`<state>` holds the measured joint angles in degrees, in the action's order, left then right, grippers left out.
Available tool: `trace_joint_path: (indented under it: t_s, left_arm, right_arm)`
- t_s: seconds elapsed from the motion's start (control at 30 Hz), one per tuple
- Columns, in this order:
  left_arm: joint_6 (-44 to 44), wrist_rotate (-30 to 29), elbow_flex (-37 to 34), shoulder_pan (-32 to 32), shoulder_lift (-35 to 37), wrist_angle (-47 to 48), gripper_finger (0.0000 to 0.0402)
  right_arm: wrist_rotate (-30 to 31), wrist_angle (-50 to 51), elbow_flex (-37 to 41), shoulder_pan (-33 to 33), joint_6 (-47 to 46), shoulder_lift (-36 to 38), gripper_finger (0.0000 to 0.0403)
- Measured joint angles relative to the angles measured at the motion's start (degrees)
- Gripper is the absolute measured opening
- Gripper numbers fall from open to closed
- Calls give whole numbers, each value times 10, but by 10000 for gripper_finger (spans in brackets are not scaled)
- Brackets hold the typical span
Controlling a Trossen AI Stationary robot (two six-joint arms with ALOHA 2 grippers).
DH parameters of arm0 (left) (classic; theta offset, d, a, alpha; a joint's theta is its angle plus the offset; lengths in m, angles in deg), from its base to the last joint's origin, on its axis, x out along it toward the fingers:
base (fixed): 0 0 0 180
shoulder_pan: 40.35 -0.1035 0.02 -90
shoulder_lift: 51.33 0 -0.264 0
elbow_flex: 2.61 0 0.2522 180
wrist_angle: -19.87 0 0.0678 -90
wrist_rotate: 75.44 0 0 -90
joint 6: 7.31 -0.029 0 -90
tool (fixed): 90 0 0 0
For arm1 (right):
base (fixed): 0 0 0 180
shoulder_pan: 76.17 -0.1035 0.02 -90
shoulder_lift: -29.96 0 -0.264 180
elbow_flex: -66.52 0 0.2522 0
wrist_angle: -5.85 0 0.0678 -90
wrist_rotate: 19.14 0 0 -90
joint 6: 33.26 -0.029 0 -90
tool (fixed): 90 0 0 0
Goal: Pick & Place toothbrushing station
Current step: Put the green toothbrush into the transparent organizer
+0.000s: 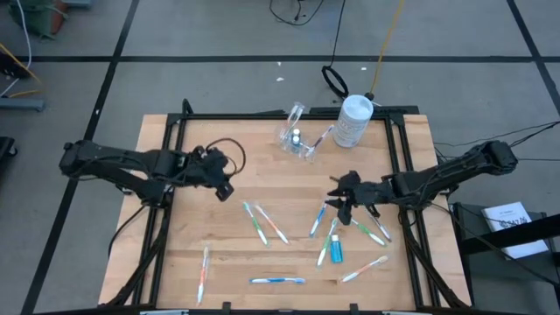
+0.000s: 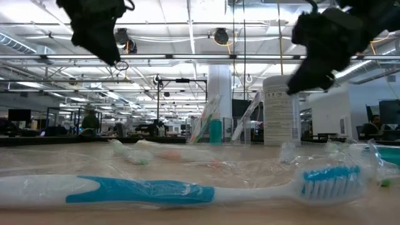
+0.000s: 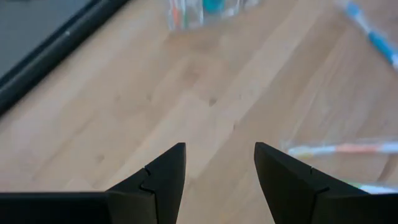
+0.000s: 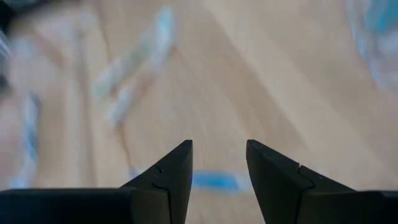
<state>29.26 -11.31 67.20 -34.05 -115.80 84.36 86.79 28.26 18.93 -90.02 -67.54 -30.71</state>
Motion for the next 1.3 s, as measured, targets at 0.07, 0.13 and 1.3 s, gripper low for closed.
trace_joint_path:
  t_s: [0.07,0.13,1.3]
  left_arm:
    - [2,5,-24,7,0,-17,198]
    - [-1,7,-42,9,0,-34,198]
    - [-89,-8,-73,10,0,-181,198]
  right_arm:
    - [2,61,0,-10,-32,0,141]
    - [2,109,0,-18,-82,0,141]
    - [-7,177,-3,-125,-129,-172,139]
